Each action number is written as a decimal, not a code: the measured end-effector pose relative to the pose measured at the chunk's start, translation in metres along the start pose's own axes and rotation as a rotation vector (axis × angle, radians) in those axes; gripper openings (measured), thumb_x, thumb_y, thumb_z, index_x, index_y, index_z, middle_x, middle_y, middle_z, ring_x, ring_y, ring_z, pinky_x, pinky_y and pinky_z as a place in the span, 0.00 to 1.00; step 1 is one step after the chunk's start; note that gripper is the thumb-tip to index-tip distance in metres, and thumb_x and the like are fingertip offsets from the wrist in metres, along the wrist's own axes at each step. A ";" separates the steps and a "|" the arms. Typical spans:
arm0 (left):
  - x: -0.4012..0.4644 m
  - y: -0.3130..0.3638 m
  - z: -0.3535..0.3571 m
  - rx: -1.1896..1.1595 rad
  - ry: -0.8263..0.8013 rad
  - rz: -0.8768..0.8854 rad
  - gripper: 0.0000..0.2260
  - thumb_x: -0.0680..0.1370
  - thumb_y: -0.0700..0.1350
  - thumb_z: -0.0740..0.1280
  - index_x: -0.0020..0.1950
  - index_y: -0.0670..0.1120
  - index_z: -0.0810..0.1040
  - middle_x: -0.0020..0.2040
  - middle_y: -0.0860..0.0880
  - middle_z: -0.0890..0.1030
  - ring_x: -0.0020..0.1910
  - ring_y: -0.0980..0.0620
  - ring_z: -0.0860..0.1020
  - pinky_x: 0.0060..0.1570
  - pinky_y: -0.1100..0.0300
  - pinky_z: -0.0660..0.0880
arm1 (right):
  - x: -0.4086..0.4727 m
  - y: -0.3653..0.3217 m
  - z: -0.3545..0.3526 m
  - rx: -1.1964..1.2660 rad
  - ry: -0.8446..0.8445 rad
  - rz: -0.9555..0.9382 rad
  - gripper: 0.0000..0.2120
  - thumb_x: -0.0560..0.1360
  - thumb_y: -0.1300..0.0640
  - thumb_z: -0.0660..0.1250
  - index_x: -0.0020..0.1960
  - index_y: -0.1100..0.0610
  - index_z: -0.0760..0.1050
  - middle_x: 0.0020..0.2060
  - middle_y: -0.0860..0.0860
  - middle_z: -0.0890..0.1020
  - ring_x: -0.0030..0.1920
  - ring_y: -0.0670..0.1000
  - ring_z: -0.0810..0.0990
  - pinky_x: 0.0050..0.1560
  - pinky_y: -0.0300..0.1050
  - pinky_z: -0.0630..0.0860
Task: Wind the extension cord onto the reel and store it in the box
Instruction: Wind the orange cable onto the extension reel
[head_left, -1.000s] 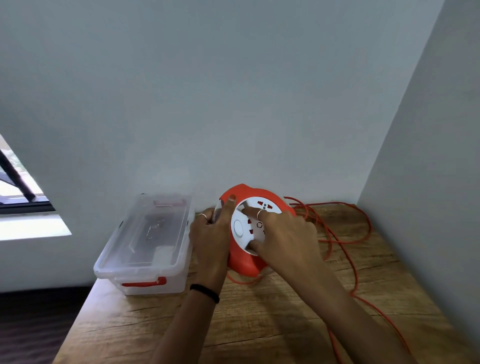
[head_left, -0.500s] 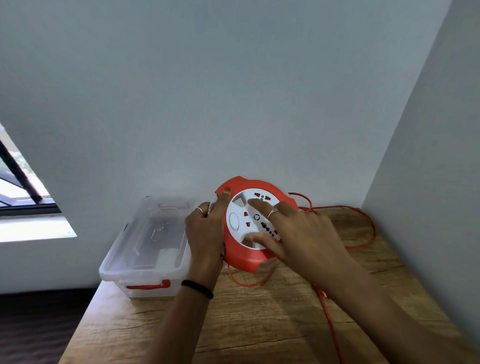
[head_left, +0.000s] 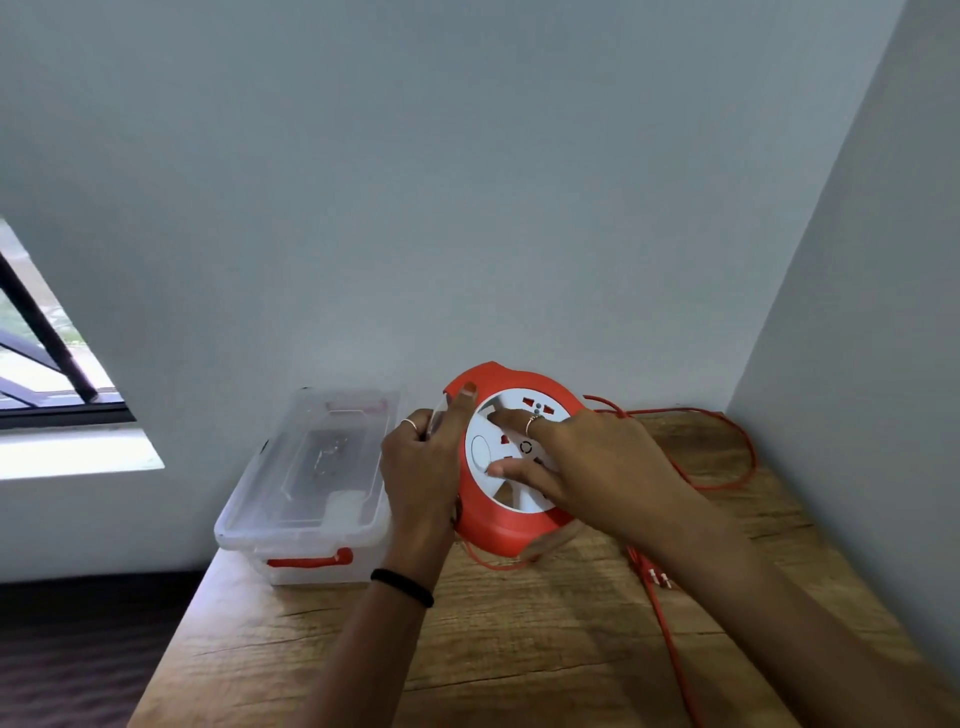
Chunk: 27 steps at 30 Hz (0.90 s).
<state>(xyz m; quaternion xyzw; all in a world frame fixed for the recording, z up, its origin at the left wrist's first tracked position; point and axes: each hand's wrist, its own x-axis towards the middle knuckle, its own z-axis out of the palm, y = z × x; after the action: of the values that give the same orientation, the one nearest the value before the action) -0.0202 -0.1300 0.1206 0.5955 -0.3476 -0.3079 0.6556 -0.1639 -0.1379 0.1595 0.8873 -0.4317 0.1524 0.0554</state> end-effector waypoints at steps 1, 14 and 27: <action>-0.001 0.001 -0.001 -0.005 -0.006 0.002 0.19 0.74 0.53 0.70 0.42 0.36 0.80 0.36 0.42 0.83 0.36 0.43 0.83 0.41 0.44 0.80 | -0.001 0.000 -0.001 -0.015 -0.012 -0.008 0.31 0.74 0.30 0.51 0.74 0.39 0.58 0.58 0.49 0.81 0.55 0.50 0.79 0.46 0.43 0.75; -0.001 0.004 -0.002 -0.084 0.001 -0.016 0.24 0.72 0.55 0.71 0.42 0.32 0.76 0.39 0.32 0.79 0.39 0.33 0.79 0.40 0.41 0.79 | -0.002 -0.024 0.026 -0.102 0.302 0.170 0.30 0.73 0.28 0.48 0.67 0.40 0.71 0.28 0.50 0.80 0.27 0.53 0.78 0.25 0.37 0.64; -0.007 -0.013 0.016 -0.093 0.118 -0.050 0.22 0.74 0.55 0.70 0.36 0.36 0.76 0.30 0.43 0.78 0.27 0.54 0.75 0.28 0.63 0.73 | 0.009 -0.032 0.033 -0.039 0.218 0.545 0.33 0.74 0.29 0.43 0.67 0.46 0.70 0.46 0.50 0.83 0.46 0.53 0.82 0.35 0.42 0.64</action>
<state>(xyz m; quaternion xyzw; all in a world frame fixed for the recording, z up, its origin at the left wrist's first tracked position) -0.0377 -0.1344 0.1080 0.5902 -0.2788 -0.3045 0.6937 -0.1263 -0.1330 0.1319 0.7158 -0.6485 0.2479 0.0757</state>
